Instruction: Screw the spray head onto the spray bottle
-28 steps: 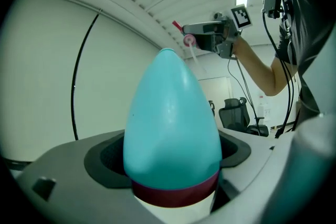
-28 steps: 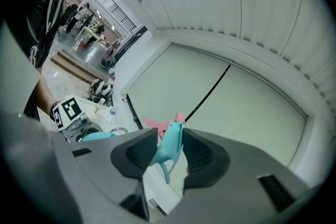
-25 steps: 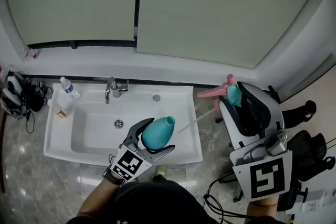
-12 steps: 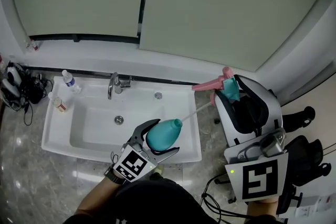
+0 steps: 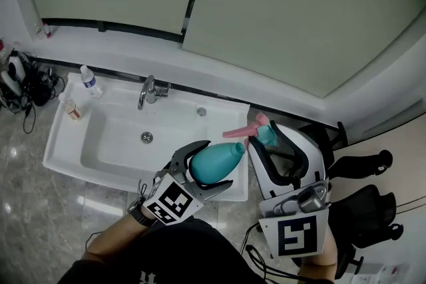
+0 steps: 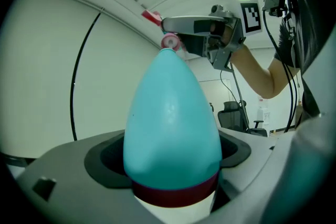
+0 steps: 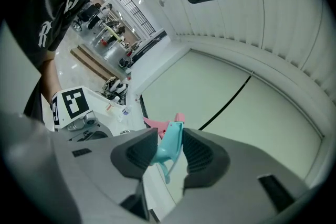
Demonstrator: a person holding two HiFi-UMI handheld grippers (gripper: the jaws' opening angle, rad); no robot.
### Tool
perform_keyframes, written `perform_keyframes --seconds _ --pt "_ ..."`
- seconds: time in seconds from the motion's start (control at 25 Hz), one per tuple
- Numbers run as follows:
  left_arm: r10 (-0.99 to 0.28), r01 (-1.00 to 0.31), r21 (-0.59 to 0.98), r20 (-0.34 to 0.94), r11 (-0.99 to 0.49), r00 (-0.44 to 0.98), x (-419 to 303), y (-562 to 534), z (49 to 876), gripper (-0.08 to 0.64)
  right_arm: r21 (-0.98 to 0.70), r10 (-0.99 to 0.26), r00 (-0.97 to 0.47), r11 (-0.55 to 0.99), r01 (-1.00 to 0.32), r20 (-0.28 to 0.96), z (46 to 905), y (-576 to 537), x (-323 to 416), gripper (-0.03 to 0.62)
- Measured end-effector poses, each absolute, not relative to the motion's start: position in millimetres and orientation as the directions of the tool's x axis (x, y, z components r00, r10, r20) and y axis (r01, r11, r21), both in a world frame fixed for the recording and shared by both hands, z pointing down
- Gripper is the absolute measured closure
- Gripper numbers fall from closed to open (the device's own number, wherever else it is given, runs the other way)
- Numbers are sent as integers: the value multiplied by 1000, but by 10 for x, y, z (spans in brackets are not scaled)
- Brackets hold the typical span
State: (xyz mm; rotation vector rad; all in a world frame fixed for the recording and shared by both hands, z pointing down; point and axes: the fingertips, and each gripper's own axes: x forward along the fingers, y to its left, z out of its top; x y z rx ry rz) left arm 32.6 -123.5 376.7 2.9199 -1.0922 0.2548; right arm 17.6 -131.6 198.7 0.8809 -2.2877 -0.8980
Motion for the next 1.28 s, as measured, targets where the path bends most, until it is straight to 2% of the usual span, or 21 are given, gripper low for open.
perform_keyframes --seconds 0.16,0.36,0.76,0.96,1.08,1.28 --pt "-651 -654 -47 172 -755 739 318 -1243 3773 121 708 -721 -647 591 -387 248 2121 -1337 179 439" --pt "-646 -644 -59 109 -763 756 388 -1251 3714 121 739 -721 -640 579 -345 266 2153 -1292 110 439" --pt "-647 -645 -60 1 -761 763 382 -1332 3696 121 847 -745 -598 493 -197 294 2249 -1228 -94 439" --pt "-670 -668 -78 -1 -740 742 379 -1391 3691 121 865 -815 -505 444 -233 282 2249 -1293 -104 439" --pt "-669 -667 -77 -3 -741 744 371 -1419 3663 121 857 -815 -505 453 -246 285 2207 -1294 -148 439" --pt "-658 -657 -91 -16 -749 753 344 -1430 3622 121 731 -793 -530 548 -406 301 2172 -1276 -109 437"
